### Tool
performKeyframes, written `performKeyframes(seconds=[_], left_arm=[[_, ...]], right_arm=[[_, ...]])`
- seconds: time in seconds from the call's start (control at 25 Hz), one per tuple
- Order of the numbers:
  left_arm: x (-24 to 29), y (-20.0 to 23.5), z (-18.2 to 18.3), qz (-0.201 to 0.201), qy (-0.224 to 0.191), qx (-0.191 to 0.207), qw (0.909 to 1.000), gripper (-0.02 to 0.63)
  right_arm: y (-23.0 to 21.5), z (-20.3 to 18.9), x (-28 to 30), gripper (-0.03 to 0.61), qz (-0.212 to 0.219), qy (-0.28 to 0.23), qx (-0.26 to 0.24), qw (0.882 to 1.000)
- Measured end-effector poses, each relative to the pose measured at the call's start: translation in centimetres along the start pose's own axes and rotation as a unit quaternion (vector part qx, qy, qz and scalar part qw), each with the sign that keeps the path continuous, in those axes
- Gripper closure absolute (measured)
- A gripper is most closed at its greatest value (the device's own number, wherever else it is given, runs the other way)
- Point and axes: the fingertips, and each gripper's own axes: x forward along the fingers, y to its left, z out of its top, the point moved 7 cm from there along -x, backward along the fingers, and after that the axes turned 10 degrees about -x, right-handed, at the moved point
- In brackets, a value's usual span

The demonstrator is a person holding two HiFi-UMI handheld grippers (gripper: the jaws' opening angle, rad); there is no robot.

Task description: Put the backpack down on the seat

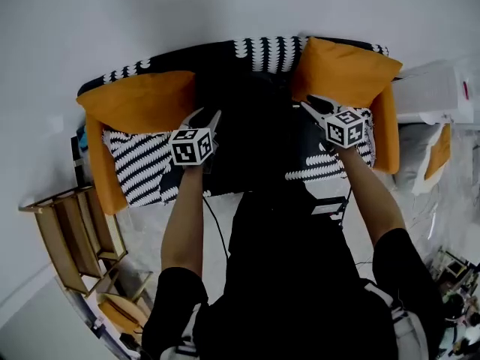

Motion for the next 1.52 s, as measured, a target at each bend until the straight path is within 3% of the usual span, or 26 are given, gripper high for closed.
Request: performKeyframes(seconds=[0.16,0.28,0.48,0.64,0.76,0.92,1.12,1.24,1.4,1.52], left_arm=[[-4.4,-4.2,-0.3,-0.022,-0.056,-0.002,0.9982,0.485],[-8.5,-8.0,-0.1,-0.032,-0.111,0.002,0.9933,0.526],[-16.1,-14.4,-0.7,-0.034,-0.215,0.024,0.9757,0.585],[-21.6,-19.9,-4.2,-0.052,-0.259,0.05,0.9633,0.598],[-24.7,-24.1,-7.8,-0.07,-0.28,0.061,0.9555,0.598],[-28.3,-28.7,-12.5,-0.063,-0.295,0.071,0.9506,0.598],[-31.4,-32.5,-17.3,-0.052,-0.296,0.092,0.9493,0.598],[-33.4,-33.7,-19.1,-0.028,-0.301,0.116,0.9461,0.597],[-35.9,-34.7,-21.2,0.012,-0.328,0.134,0.9351,0.597],[-37.0,-33.9,-22.6,0.041,-0.327,0.134,0.9347,0.597]], right_arm=[[1.9,2.3,-6.6,0.503,-0.051,-0.096,0.004,0.994],[4.0,3.7,-11.9,0.522,-0.053,-0.167,0.017,0.984],[7.1,5.4,-20.6,0.543,-0.06,-0.286,0.004,0.956],[10.9,4.3,-26.8,0.546,-0.035,-0.337,-0.031,0.94],[13.3,2.4,-31.2,0.546,-0.015,-0.353,-0.059,0.934],[15.9,-1.5,-35.5,0.546,-0.008,-0.356,-0.078,0.931],[18.4,-6.3,-38.6,0.545,0.008,-0.349,-0.054,0.936],[20.0,-8.1,-39.5,0.545,0.009,-0.339,-0.038,0.94],[22.1,-10.1,-40.6,0.546,-0.016,-0.31,-0.047,0.95],[23.9,-11.0,-40.9,0.546,-0.041,-0.282,-0.06,0.957]])
